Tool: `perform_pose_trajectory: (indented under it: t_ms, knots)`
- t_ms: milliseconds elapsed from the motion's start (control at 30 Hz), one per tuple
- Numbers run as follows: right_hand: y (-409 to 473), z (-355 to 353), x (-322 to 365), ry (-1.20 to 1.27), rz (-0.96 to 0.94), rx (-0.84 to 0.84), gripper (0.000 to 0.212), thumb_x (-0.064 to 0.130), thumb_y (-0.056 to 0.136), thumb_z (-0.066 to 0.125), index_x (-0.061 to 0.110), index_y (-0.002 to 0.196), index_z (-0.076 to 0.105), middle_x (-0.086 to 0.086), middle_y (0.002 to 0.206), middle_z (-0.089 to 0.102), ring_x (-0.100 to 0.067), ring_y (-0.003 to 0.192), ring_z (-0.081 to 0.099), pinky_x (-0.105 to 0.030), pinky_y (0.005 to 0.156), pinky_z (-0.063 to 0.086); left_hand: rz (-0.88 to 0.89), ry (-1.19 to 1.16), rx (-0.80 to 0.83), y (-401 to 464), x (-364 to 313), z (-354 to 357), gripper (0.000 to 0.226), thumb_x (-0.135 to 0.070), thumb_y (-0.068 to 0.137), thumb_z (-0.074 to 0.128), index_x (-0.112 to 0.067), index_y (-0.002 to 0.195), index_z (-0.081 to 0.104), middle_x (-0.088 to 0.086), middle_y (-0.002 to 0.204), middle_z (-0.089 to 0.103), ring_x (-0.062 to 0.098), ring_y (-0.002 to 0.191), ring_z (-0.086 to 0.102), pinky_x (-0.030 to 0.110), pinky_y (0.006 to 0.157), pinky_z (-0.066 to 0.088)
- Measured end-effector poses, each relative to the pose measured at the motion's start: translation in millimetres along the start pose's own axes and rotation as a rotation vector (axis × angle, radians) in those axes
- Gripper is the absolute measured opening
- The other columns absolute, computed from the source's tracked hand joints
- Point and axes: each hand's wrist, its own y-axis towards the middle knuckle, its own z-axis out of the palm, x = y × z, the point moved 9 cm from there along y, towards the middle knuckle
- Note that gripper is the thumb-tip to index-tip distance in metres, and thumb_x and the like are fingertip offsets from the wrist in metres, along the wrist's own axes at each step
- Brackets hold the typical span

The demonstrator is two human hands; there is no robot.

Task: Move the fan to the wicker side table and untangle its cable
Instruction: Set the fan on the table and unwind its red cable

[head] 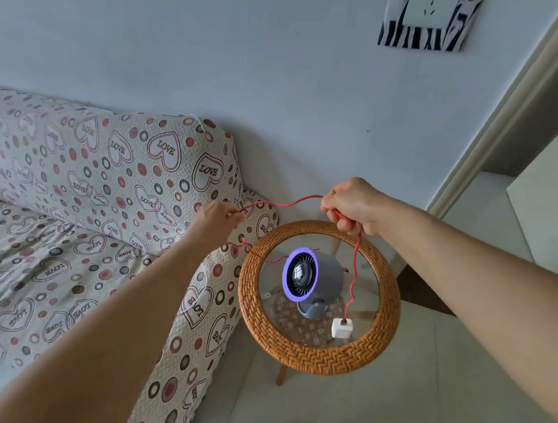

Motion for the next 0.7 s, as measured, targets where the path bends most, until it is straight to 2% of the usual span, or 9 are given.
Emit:
perform_pose_trajectory:
  t_ms: [67,133,200,267,367,433,500,533,700]
  knots:
    - [3.5,-6.5,0.0,0.011,0.010,-0.013,0.010,0.002,0.088,0.050,0.005,0.084,0.059,-0.008,0.062,0.050,-0.011,0.034,0.036,-0.013,0.031,0.024,-0.024,-0.021,-0.018,12.0,-7.2,-1.1,0.031,-0.028,0.099,0.053,-0.013,0.073,0.062,0.009,0.072,0.064,0.018,0.056,0.056,0.026,0.049,0.043]
    - [5.5,-14.6,-1.2,0.042,0.023,-0.027,0.009,0.003,0.088,0.050,0.004,0.085,0.058,-0.009,0.063,0.050,-0.011,0.033,0.037,-0.014,0.032,0.025,0.003,-0.066,-0.032,23.3,-21.0,-0.2,0.036,-0.025,0.098,0.050,-0.009,0.068,0.060,0.012,0.071,0.064,0.024,0.064,0.057,0.036,0.058,0.049]
    - [5.4,-23.3,-3.4,0.076,0.032,-0.040,0.008,0.004,0.088,0.050,0.004,0.086,0.057,-0.009,0.063,0.050,-0.012,0.033,0.039,-0.015,0.032,0.026,0.039,-0.086,-0.051,31.4,-38.7,0.1,0.035,-0.025,0.098,0.048,-0.019,0.065,0.057,0.004,0.065,0.058,0.023,0.061,0.051,0.033,0.054,0.040]
    - [3.2,-32.7,-6.1,0.098,0.035,-0.056,0.008,0.006,0.088,0.049,0.007,0.086,0.056,-0.009,0.063,0.049,-0.014,0.036,0.038,-0.014,0.034,0.027,0.046,-0.133,-0.060,39.2,-56.0,0.9,0.030,-0.030,0.098,0.049,-0.019,0.076,0.067,0.001,0.069,0.063,0.021,0.062,0.052,0.029,0.053,0.037]
    - [-0.4,-41.9,-9.2,0.104,0.013,-0.060,0.013,0.017,0.095,0.044,0.010,0.088,0.053,-0.006,0.063,0.043,-0.013,0.039,0.034,-0.014,0.035,0.023,0.069,-0.266,-0.030,49.2,-84.4,7.0,0.031,-0.031,0.098,0.050,-0.012,0.105,0.074,0.006,0.093,0.075,0.012,0.066,0.060,0.026,0.058,0.044]
    - [-2.7,-48.2,-12.5,0.121,-0.001,-0.070,0.024,0.028,0.100,0.041,0.012,0.085,0.050,-0.004,0.062,0.041,-0.012,0.039,0.031,-0.015,0.034,0.022,0.099,-0.375,0.008,50.6,-106.8,11.7,0.029,-0.027,0.101,0.049,-0.012,0.113,0.071,0.005,0.103,0.075,0.011,0.085,0.067,0.024,0.074,0.050]
    - [-5.7,-54.6,-15.2,0.144,-0.007,-0.086,0.030,0.034,0.102,0.039,0.013,0.085,0.050,-0.004,0.062,0.040,-0.012,0.039,0.031,-0.016,0.036,0.022,0.122,-0.459,0.038,49.4,-127.0,14.8,0.028,-0.023,0.102,0.048,-0.010,0.116,0.068,0.006,0.108,0.074,0.015,0.103,0.067,0.031,0.095,0.048]
    - [-7.3,-58.3,-16.6,0.152,-0.008,-0.097,0.031,0.037,0.102,0.038,0.013,0.085,0.050,-0.004,0.062,0.040,-0.012,0.039,0.032,-0.016,0.037,0.023,0.133,-0.484,0.054,47.9,-136.7,16.3,0.028,-0.023,0.102,0.047,-0.010,0.117,0.068,0.006,0.110,0.074,0.015,0.108,0.065,0.034,0.097,0.045]
    - [-18.1,-77.3,-25.2,0.180,-0.037,-0.151,0.034,0.039,0.102,0.035,0.014,0.084,0.048,-0.002,0.061,0.038,-0.012,0.039,0.031,-0.017,0.035,0.023,0.221,-0.515,0.130,31.8,-185.7,26.9,0.028,-0.021,0.104,0.044,-0.013,0.115,0.068,-0.003,0.103,0.073,0.009,0.104,0.063,0.026,0.084,0.044]
